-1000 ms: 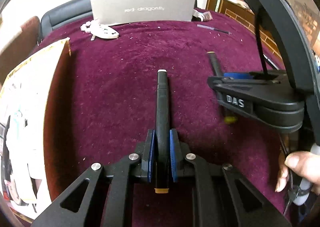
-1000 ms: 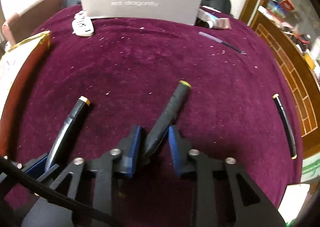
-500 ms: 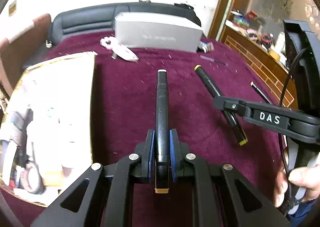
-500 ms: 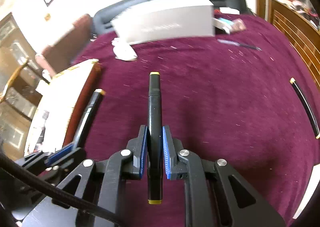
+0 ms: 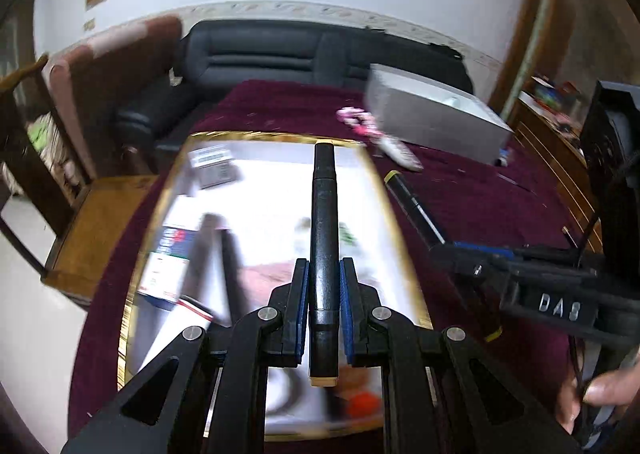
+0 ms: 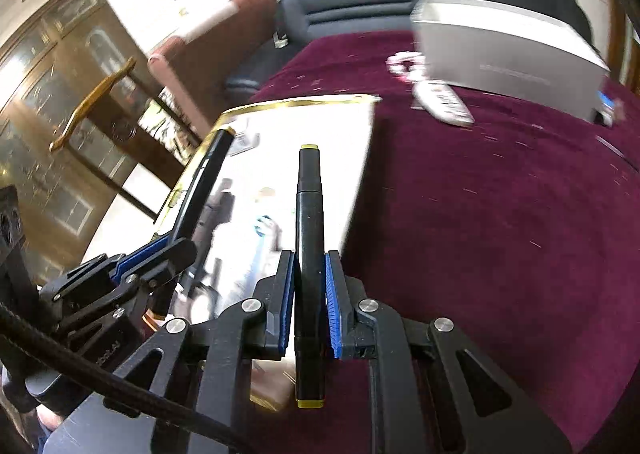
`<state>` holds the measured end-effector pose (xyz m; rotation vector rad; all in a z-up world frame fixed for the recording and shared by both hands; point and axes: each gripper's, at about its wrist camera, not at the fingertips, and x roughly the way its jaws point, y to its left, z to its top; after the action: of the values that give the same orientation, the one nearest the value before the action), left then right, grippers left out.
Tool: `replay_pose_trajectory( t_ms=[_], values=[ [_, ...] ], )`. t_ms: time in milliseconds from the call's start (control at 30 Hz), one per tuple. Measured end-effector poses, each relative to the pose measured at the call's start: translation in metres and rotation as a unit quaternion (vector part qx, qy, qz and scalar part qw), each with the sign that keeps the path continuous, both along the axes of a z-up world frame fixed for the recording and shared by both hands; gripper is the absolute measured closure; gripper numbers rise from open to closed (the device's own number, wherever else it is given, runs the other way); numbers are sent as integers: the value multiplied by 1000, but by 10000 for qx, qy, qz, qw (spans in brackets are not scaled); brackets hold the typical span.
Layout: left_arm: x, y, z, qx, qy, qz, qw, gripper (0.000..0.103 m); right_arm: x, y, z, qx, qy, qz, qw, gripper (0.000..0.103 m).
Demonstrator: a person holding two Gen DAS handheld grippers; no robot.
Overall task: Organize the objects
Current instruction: 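Carry both black markers into the tray and open both tools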
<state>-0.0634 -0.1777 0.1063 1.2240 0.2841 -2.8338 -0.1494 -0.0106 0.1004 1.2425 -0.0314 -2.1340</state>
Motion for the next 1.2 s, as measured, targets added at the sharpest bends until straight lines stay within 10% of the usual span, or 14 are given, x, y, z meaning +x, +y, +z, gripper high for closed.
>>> replay_pose_trajectory(
  t_ms=[633, 967, 1200],
  values=[
    [-80, -56, -61, 485, -826, 469, 9943, 90, -76, -86, -44, 936, -110, -211, 9953, 84],
    [7, -43, -14, 342, 493, 894, 9942, 34, -11, -18, 0, 108, 499, -254, 9984, 46],
    [98, 4, 5, -777, 1339, 1550, 9757, 2, 83, 31, 10, 269, 1784, -398, 9828, 20]
  ],
)
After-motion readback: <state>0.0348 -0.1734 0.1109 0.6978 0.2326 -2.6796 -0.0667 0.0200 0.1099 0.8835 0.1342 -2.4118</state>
